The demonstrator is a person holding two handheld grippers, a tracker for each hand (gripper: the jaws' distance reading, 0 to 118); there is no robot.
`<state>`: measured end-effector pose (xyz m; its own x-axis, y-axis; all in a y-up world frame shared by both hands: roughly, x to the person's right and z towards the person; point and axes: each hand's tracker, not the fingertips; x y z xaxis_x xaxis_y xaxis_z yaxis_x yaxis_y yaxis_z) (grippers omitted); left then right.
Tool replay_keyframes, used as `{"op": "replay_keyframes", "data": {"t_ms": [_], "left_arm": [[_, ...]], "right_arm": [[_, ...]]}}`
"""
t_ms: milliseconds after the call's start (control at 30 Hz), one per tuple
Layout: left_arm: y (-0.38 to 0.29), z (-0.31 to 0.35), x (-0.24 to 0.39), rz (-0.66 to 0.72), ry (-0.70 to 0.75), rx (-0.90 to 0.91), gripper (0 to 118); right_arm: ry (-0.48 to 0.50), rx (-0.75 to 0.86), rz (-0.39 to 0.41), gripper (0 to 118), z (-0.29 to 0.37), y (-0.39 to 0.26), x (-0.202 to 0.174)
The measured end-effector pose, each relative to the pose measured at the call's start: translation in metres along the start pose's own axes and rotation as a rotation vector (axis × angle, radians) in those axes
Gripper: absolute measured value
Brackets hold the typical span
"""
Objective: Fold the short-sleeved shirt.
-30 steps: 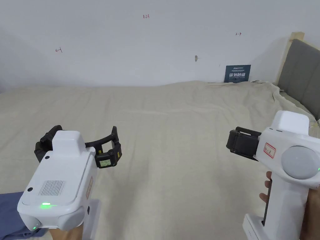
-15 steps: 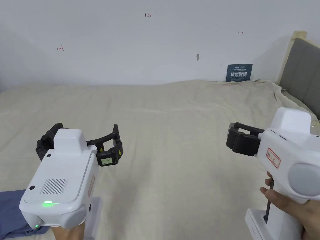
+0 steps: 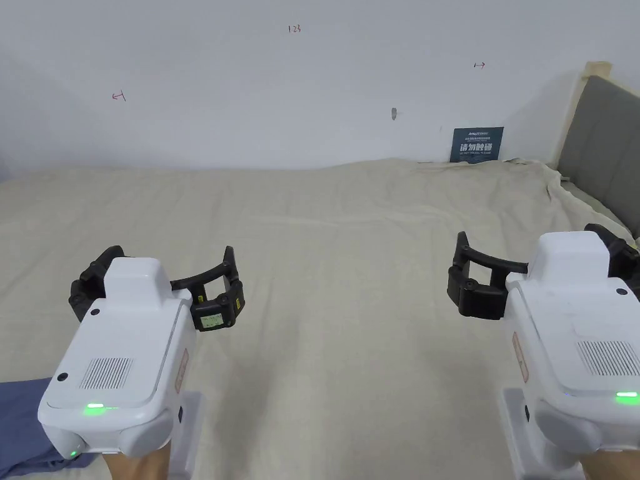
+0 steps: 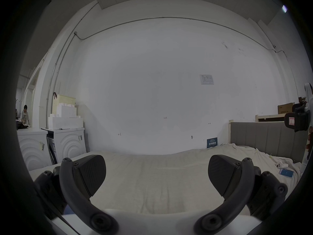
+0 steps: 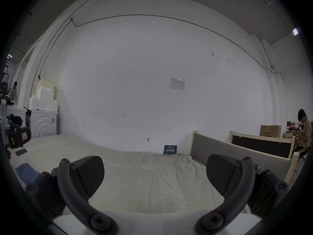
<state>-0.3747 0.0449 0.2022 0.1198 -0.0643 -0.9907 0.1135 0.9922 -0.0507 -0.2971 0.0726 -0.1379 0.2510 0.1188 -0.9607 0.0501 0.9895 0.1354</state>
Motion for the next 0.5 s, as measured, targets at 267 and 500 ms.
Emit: {"op": "replay_keyframes", "data": {"t_ms": [267,500], "left_arm": [[0.0,-0.0005,0.0027,-0.001,-0.005,0.001,118],[-0.0003,-0.0004,0.0046,-0.005,-0.01,0.001,118]], "right_arm": [[0.0,-0.002,-0.028,118,0.0005,0.0033,0.0035],[0.005,-0.003,-0.038,118,0.0009,0.004,0.0047]]}}
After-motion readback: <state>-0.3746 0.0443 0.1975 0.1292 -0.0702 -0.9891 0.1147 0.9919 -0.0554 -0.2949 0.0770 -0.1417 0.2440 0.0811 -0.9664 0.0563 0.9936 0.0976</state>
